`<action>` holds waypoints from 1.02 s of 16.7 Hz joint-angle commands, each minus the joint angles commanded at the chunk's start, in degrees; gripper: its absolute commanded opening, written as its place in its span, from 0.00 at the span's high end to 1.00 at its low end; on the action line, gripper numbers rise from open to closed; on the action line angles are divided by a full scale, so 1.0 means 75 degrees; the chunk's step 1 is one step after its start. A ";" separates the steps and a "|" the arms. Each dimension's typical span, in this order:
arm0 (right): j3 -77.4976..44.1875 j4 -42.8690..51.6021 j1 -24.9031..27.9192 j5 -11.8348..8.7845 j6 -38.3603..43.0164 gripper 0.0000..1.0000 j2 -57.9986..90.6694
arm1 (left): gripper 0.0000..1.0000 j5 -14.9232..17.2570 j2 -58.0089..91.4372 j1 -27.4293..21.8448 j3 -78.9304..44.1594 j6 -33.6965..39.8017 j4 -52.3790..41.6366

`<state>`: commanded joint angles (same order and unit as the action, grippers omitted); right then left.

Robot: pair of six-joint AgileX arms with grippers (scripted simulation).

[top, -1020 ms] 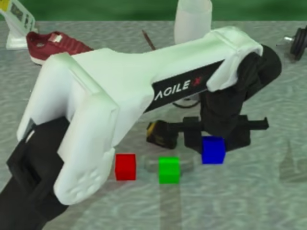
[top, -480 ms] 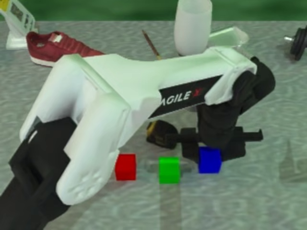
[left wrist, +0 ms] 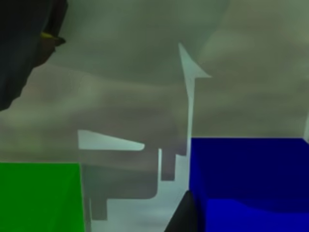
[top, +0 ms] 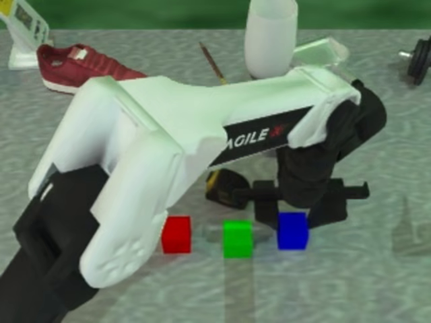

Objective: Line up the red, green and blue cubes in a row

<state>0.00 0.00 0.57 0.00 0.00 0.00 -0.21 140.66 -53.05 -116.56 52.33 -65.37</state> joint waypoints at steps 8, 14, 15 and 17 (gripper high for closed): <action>0.0000 0.0000 0.0000 0.0000 0.0000 0.00 0.0000 | 0.00 0.0000 0.0000 0.0000 0.0000 0.0000 0.0000; 0.0000 0.0000 0.0000 0.0000 0.0000 0.00 0.0000 | 0.00 0.0000 0.0002 0.0017 -0.0026 0.0002 -0.0027; 0.0000 0.0000 0.0000 0.0000 0.0000 0.00 0.0000 | 0.00 -0.0002 0.0002 0.0025 -0.0127 0.0013 -0.0131; 0.0000 0.0000 0.0000 0.0000 0.0000 0.00 0.0000 | 0.00 -0.0002 -0.0033 0.0074 -0.0552 0.0045 -0.0575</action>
<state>0.00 0.00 0.57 0.00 0.00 0.00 -0.22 140.42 -52.50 -120.69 52.66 -69.68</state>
